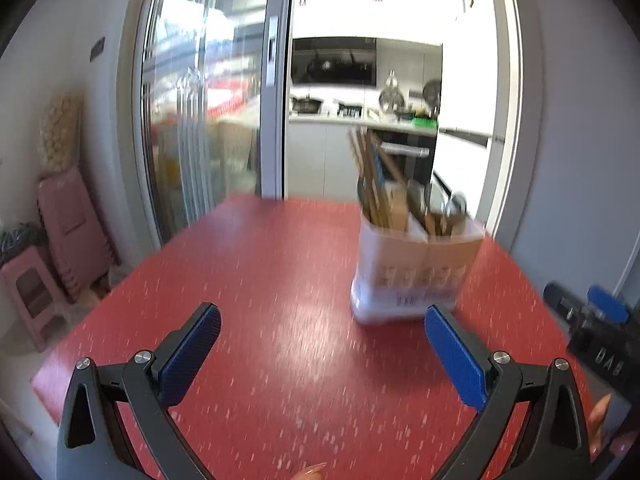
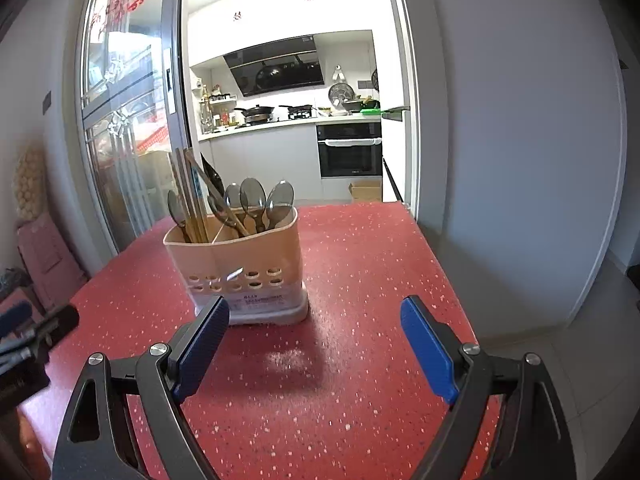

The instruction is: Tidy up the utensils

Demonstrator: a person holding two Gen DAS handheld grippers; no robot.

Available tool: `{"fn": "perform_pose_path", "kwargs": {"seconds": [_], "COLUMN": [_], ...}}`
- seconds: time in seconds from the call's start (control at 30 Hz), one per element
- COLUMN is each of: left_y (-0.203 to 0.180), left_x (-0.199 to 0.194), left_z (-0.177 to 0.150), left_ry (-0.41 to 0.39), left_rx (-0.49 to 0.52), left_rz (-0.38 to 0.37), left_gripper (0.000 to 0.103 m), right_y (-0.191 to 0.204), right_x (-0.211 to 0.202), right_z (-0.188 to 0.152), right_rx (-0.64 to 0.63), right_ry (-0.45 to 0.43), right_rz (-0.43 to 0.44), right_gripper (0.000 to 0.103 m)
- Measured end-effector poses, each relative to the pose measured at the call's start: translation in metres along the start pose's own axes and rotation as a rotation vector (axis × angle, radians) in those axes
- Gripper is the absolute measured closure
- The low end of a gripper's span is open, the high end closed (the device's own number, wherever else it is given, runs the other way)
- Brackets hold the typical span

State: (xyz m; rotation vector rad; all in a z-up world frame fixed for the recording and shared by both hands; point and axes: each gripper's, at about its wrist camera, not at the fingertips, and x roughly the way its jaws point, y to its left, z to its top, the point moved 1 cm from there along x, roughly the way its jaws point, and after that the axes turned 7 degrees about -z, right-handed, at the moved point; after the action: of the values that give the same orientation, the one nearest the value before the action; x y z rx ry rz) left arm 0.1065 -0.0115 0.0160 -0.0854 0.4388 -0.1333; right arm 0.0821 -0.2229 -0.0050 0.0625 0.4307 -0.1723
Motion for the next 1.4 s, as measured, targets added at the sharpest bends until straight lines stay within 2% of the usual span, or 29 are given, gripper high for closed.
{"fn": "perform_pose_path", "kwargs": {"seconds": [0.17,0.6,1.4], "left_y": [-0.006,-0.02,-0.015], "left_x": [0.016,0.053,0.052], "left_z": [0.014,0.027,0.027], "left_ry": [-0.023,-0.003,0.007], "left_rx": [0.024,0.042,0.054], "left_rz": [-0.002,-0.024,-0.015], "left_gripper": [0.0,0.0,0.0], "right_y": [0.002,0.006,0.018], "right_x": [0.012,0.027,0.022], "right_z": [0.009,0.027,0.026], "right_rx": [0.002,0.007,-0.006], "right_ry": [-0.032,-0.081,-0.104], "right_rz": [-0.015,-0.046,-0.051], "right_gripper": [0.013,0.013,0.013]}}
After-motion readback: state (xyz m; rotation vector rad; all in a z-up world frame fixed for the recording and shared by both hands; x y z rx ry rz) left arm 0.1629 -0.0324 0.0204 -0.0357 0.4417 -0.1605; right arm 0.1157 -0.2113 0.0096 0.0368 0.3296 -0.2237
